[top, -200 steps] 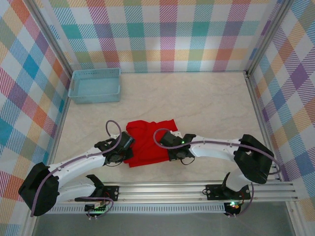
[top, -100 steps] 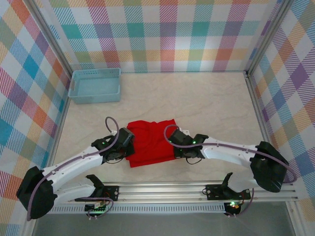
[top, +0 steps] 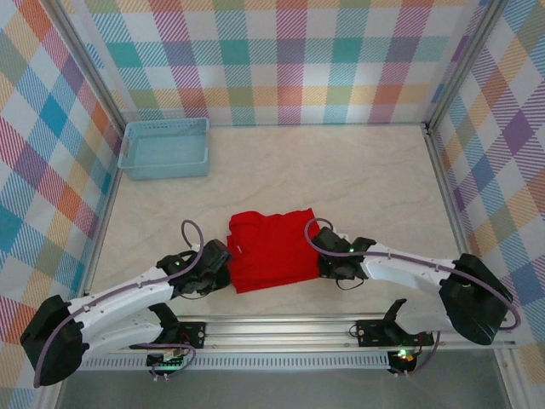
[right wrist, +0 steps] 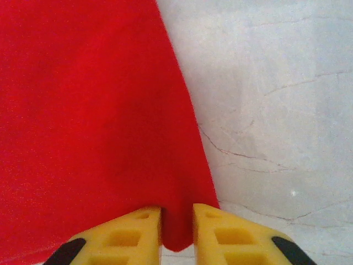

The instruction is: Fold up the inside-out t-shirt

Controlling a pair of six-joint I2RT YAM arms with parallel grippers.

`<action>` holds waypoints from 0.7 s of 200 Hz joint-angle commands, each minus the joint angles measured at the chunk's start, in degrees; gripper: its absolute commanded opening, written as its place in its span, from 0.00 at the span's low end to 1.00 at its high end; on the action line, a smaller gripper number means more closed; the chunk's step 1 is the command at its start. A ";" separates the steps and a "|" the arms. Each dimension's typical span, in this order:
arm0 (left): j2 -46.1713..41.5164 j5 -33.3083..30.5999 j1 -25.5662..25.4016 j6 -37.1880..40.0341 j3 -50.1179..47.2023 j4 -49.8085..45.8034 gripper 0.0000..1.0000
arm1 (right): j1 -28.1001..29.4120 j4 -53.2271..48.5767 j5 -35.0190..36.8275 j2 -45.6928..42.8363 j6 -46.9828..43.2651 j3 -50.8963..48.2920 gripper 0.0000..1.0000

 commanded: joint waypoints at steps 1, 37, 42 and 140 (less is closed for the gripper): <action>-2.57 -3.06 -0.64 0.06 1.43 -3.27 0.32 | -0.24 -3.57 1.20 1.28 -1.40 3.32 0.41; -5.46 -7.55 5.50 6.83 8.42 -6.96 0.65 | -0.33 -9.38 7.74 0.41 -7.33 10.63 0.64; -4.51 -6.91 7.26 8.39 9.58 -5.75 0.68 | -0.55 -9.19 8.17 0.49 -8.57 11.63 0.65; 32.09 2.78 20.07 18.61 28.39 8.89 0.64 | -13.79 -2.33 -7.42 18.49 -18.43 28.44 0.67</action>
